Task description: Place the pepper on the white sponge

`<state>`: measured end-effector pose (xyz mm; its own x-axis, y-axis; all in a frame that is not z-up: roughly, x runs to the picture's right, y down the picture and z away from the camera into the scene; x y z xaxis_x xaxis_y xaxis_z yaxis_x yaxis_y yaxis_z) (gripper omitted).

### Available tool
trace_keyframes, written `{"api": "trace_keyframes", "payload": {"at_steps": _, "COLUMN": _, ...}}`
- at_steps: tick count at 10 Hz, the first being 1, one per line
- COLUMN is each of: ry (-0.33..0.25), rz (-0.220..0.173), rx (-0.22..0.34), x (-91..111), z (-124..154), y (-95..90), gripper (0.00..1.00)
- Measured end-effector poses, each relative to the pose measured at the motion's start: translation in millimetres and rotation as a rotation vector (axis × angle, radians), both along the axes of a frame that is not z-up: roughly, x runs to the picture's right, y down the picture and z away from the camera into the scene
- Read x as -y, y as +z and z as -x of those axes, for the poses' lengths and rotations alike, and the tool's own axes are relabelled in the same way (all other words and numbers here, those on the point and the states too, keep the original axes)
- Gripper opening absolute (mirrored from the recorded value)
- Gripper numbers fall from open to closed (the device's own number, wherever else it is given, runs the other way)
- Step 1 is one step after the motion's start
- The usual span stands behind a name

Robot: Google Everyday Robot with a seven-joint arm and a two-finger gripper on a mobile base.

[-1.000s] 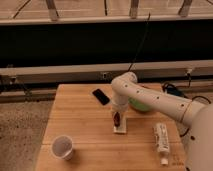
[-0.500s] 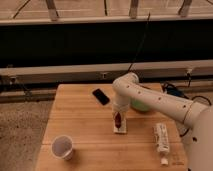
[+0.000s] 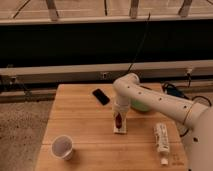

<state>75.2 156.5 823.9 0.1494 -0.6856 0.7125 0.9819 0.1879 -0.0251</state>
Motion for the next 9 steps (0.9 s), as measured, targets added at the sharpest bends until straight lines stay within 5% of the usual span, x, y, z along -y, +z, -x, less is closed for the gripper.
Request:
{"api": "trace_keyframes", "payload": {"at_steps": 3, "ry": -0.003, "rz": -0.001, "rx": 0.001, "x": -0.5, "z": -1.9, "y": 0.1, "gripper": 0.77}}
{"api": "trace_keyframes", "payload": {"at_steps": 9, "ry": -0.009, "rz": 0.0, "rx": 0.006, "x": -2.6, "z": -5.1, "y": 0.9, "gripper": 0.8}}
